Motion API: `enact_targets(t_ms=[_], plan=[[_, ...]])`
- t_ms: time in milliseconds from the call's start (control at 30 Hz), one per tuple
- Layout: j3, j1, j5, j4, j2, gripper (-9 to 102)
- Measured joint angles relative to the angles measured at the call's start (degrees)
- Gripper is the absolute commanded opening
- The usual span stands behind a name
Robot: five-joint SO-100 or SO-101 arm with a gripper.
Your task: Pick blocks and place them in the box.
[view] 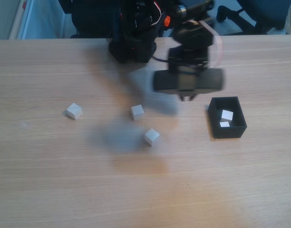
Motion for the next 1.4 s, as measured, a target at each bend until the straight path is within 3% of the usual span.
enact_targets(t_ms=[300,667,967,1400], plan=[[19.25,18.72,-18.9,0.26,14.33,8],[32.78,26.89,-42.45,-1.05,24.26,15],[38.76,27.51,-47.2,-11.69,24.52,18],[38.85,27.51,-47.02,-18.54,20.13,18]])
